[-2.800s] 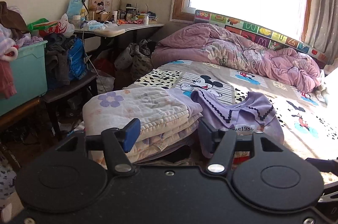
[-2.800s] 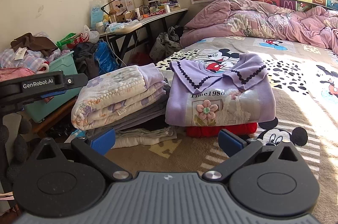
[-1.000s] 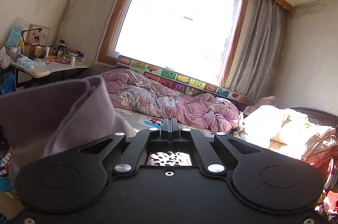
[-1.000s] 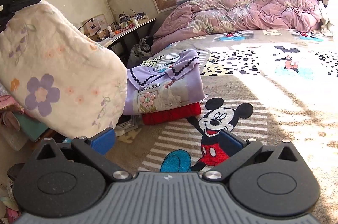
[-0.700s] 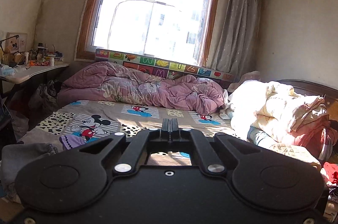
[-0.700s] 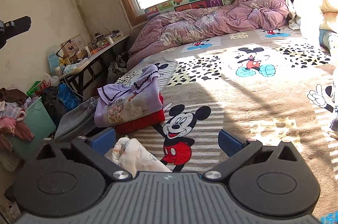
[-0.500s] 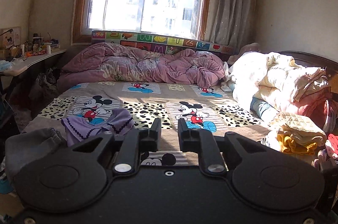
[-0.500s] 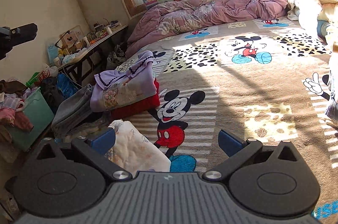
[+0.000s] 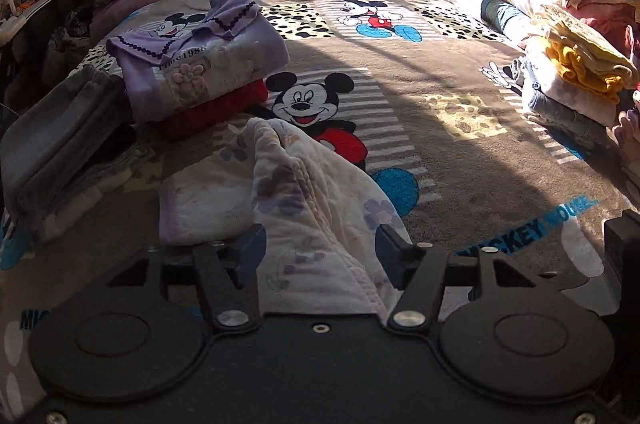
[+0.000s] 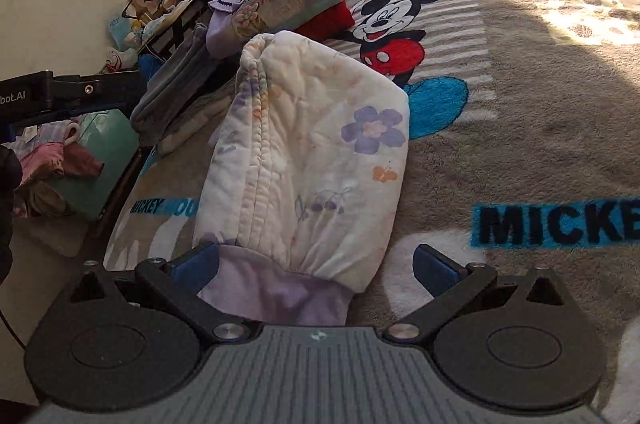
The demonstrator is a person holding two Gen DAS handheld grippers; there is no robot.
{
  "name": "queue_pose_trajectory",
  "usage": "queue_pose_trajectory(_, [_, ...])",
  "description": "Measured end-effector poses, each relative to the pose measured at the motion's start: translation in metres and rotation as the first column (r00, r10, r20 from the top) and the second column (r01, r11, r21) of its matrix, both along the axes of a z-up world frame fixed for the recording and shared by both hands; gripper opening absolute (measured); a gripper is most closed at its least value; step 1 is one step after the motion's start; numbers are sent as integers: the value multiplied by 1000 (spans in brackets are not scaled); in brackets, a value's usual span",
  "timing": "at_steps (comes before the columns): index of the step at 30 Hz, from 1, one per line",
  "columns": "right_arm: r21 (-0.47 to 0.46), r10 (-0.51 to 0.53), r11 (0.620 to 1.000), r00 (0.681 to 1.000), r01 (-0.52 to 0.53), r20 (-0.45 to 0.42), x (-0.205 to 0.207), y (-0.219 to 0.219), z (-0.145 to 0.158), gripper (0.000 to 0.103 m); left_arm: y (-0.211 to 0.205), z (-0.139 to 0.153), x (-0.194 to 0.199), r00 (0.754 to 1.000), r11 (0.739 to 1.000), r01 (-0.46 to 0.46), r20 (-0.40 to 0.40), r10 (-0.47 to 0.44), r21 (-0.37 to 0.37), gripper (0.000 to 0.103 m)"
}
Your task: Fold clothes
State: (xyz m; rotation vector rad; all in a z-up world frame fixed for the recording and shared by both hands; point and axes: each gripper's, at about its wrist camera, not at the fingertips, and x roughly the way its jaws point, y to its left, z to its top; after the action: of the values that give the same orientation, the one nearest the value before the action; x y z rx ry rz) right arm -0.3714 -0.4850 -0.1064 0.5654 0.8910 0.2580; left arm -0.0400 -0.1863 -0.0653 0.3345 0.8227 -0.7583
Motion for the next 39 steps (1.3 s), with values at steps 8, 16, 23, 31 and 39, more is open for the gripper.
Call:
queue_pose_trajectory(8, [149,-103,983,993,112,-63,-14,4,-33,100,11,-36,-18,994,996,52,-103,-43,78,67])
queue_pose_trajectory(16, [293,-214,926,971,237,-108,-13,-7,-63,82,13,-64,-25,989,982,99,-125,-79,162,67])
queue_pose_trajectory(23, [241,-219,941,971,236,-96,-6,9,-69,32,15,-61,-18,992,983,78,-115,-59,165,67])
queue_pose_trajectory(31, [299,-259,922,966,245,6,-20,-25,-56,12,13,-60,-14,993,982,69,-107,-51,173,67])
queue_pose_trajectory(39, [256,-390,901,912,349,126,-33,-126,-11,8,-2,-59,-22,991,978,105,-104,-87,181,67])
